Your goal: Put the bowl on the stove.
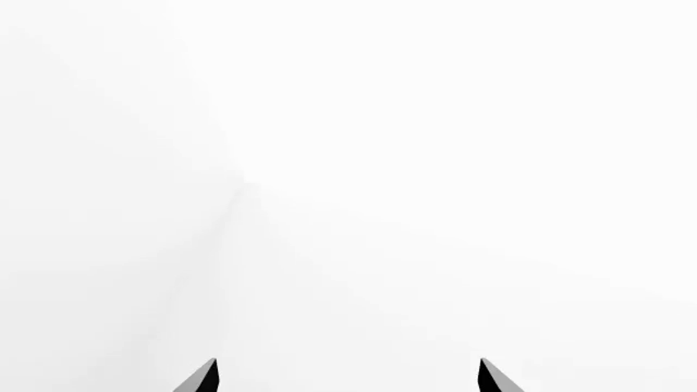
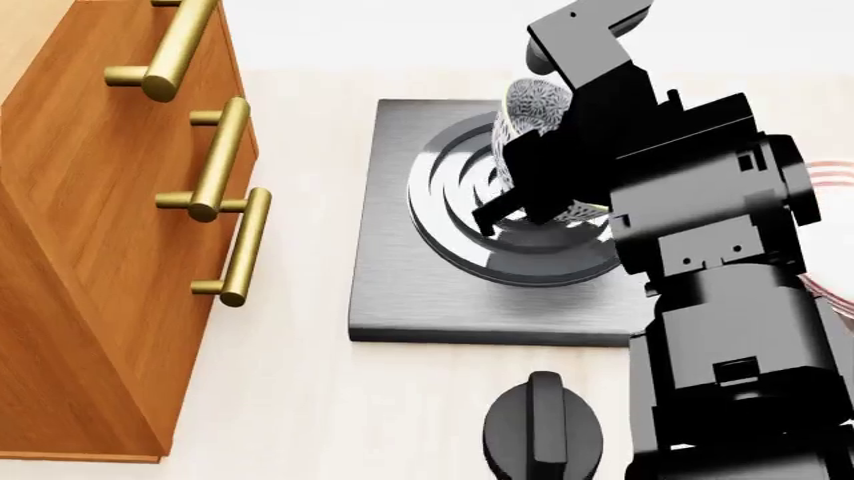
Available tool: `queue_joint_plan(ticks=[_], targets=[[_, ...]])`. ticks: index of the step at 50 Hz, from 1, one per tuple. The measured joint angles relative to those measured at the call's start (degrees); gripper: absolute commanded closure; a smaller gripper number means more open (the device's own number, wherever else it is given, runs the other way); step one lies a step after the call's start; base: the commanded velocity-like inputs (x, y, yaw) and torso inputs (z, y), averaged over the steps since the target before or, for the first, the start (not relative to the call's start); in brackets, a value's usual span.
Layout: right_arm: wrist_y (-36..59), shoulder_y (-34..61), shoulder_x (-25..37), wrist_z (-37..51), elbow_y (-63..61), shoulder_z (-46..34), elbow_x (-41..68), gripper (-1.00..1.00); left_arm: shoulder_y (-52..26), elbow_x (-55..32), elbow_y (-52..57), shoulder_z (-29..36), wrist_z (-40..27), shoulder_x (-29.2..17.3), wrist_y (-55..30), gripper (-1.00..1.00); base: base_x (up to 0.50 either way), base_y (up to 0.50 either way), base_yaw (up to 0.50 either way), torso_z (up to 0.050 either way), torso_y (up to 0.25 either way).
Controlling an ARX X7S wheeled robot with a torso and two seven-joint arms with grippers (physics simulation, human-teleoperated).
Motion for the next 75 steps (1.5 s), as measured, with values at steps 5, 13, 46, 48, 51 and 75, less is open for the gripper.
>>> queue_joint_plan(ticks=[5, 13, 46, 48, 51, 75], targets=[[0.04, -0.16, 0.02, -0.01, 0.00, -0.08, -0.09, 1.00, 0.02, -0.21, -0.16, -0.03, -0.11, 0.07, 0.13, -1.00, 0.00, 0.00, 0.00, 0.000, 0.000], [0.03, -0.12, 0.01, 0.00, 0.00, -0.06, -0.07, 1.00, 0.05, -0.29, -0.31, 0.00, -0.18, 0.10, 0.33, -1.00, 0.00, 0.00, 0.00, 0.000, 0.000], [-0.20, 0.21, -0.03, -0.02, -0.01, 0.28, 0.05, -1.00, 0.13, -0.17, -0.63, 0.18, -0.43, -0.18, 0.85, -1.00, 0.00, 0.00, 0.00, 0.000, 0.000], [-0.22, 0.23, -0.03, -0.02, -0.01, 0.30, 0.06, -1.00, 0.14, -0.15, -0.65, 0.21, -0.44, -0.18, 0.89, -1.00, 0.00, 0.00, 0.00, 0.000, 0.000], [-0.23, 0.25, -0.04, -0.02, -0.01, 0.32, 0.07, -1.00, 0.16, -0.12, -0.68, 0.25, -0.45, -0.18, 0.95, -1.00, 0.00, 0.00, 0.00, 0.000, 0.000], [-3.46, 0.14, -0.90, -0.85, 0.00, 4.69, 0.25, -1.00, 0.43, -0.03, -0.71, 0.55, -0.57, -0.26, 1.36, -1.00, 0.00, 0.00, 0.00, 0.000, 0.000]])
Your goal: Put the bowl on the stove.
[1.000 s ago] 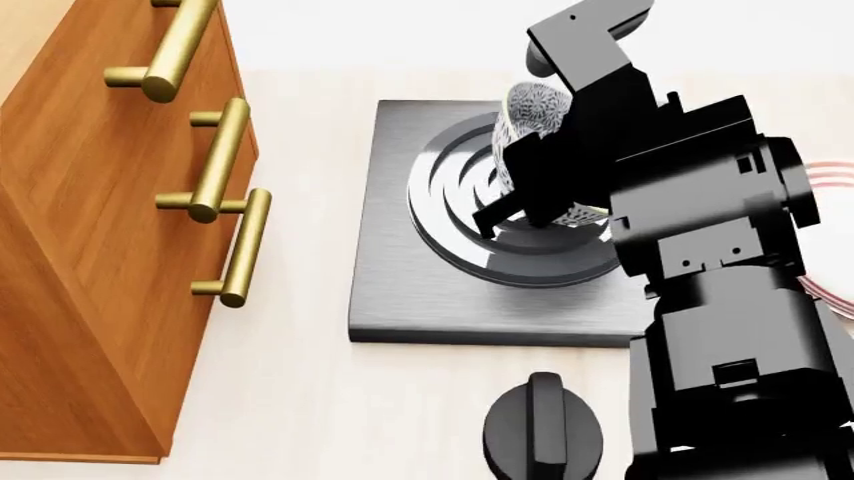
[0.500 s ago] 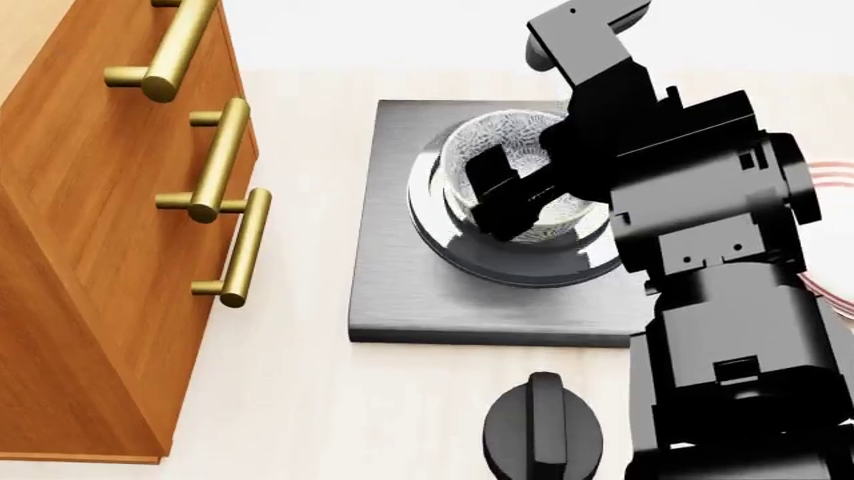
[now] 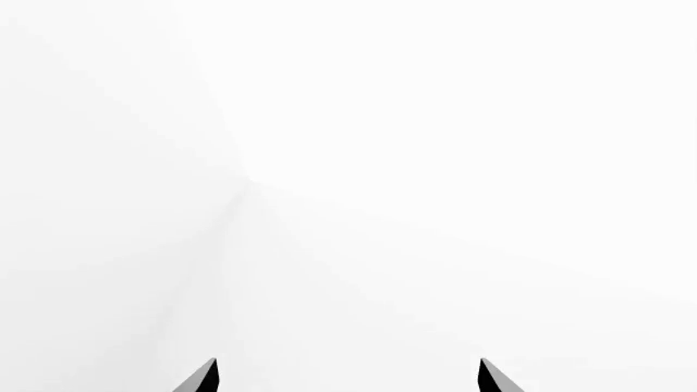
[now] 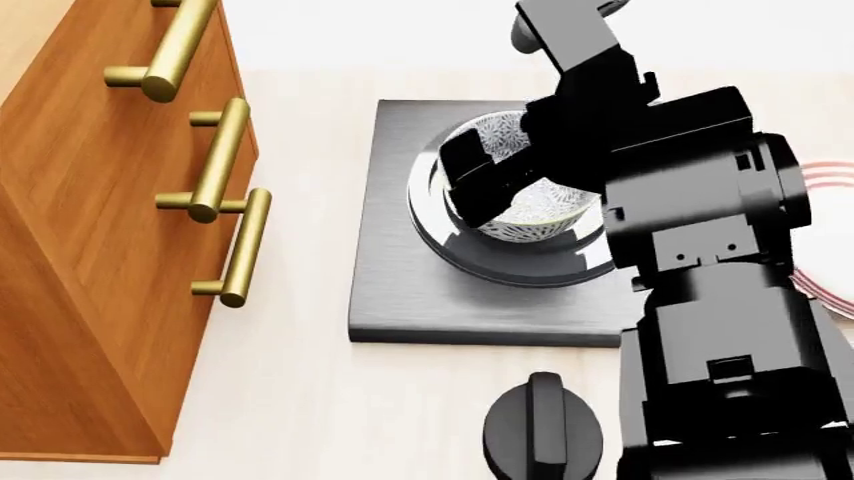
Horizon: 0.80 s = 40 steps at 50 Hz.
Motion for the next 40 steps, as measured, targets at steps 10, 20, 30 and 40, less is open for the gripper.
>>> queue_joint_plan(ticks=[10, 20, 30, 40], targets=[[-4.98, 0.75, 0.73, 0.17, -0.01, 4.12, 0.20, -1.00, 0.08, -0.15, 0.22, 0.22, -0.19, -0.07, -0.02, -1.00, 0.00, 0.00, 0.00, 0.000, 0.000], [-10.65, -0.10, 2.96, 2.64, -0.12, 8.62, 1.27, -1.00, -0.07, -0.53, 0.46, 0.17, -0.54, -0.29, -0.09, -1.00, 0.00, 0.00, 0.00, 0.000, 0.000], [-6.10, -11.45, 6.69, 6.92, -18.45, 14.30, 4.81, -1.00, -0.31, -0.72, 0.56, 0.37, -0.70, -0.43, -0.13, -1.00, 0.00, 0.00, 0.00, 0.000, 0.000], [-0.17, -26.21, 8.56, 10.40, -43.51, 21.24, 10.51, -1.00, -0.39, -0.70, 0.49, 0.72, -0.68, -0.44, -0.04, -1.00, 0.00, 0.00, 0.00, 0.000, 0.000]])
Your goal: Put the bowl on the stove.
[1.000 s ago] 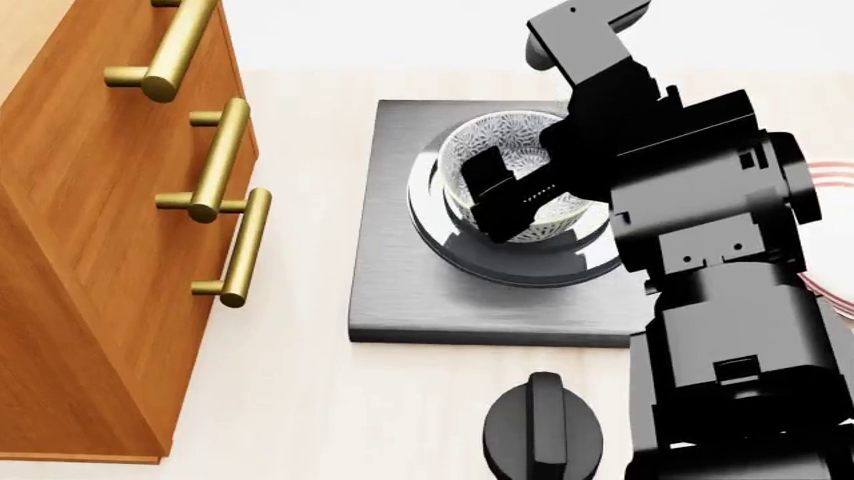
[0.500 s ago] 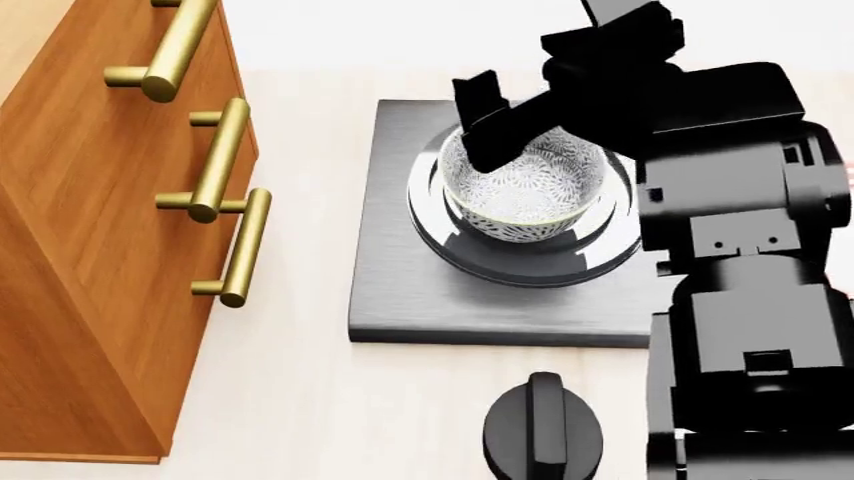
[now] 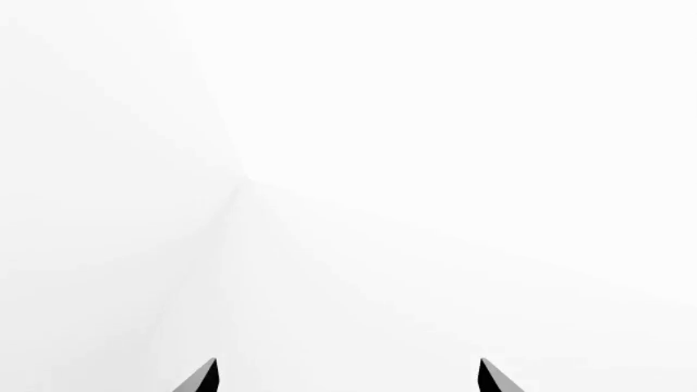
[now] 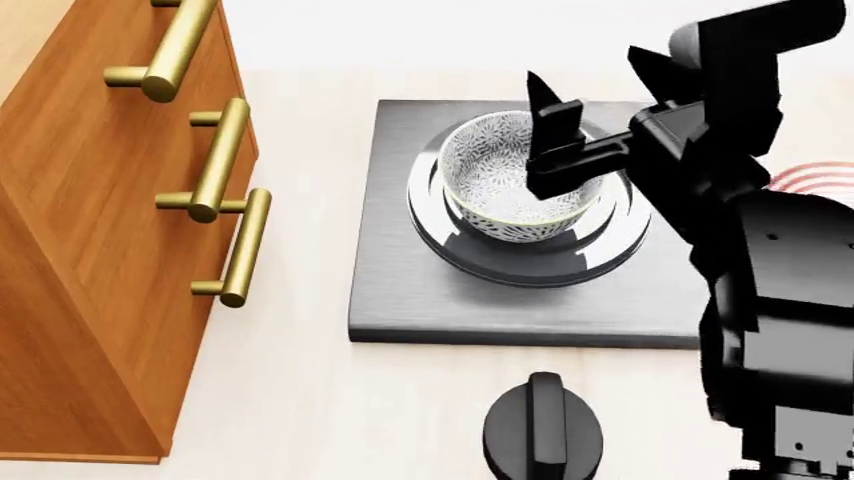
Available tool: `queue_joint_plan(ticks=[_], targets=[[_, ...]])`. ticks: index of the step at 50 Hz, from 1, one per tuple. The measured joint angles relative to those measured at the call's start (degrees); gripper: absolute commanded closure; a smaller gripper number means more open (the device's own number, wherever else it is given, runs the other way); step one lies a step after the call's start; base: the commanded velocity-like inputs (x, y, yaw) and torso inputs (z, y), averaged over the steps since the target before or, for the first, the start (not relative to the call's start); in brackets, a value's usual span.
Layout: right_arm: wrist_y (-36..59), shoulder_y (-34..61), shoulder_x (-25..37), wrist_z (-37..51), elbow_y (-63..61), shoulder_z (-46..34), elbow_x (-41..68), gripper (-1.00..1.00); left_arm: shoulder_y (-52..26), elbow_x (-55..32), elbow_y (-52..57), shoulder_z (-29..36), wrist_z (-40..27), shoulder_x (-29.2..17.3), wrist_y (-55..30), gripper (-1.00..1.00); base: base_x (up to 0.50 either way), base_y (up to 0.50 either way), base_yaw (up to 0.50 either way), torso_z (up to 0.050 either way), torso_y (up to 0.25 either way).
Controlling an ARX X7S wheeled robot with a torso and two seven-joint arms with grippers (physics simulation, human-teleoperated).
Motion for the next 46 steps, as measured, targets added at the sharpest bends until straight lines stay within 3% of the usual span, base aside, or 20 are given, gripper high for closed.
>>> queue_joint_plan(ticks=[9, 21, 46], targets=[[3.06, -12.31, 0.56, 3.34, -20.83, 7.06, 5.09, -1.00, 0.05, -0.05, 0.06, 0.21, -0.04, -0.02, 0.11, -1.00, 0.00, 0.00, 0.00, 0.000, 0.000], [1.25, -21.94, -0.02, 4.02, -38.87, 14.63, 11.53, -1.00, 0.09, -0.27, 0.13, 0.45, -0.11, -0.01, 0.29, -1.00, 0.00, 0.00, 0.00, 0.000, 0.000], [-5.53, -31.68, -2.89, 1.74, -57.30, 25.65, 24.36, -1.00, -0.19, -1.23, -0.06, 0.13, -0.72, -0.17, 0.62, -1.00, 0.00, 0.00, 0.00, 0.000, 0.000]])
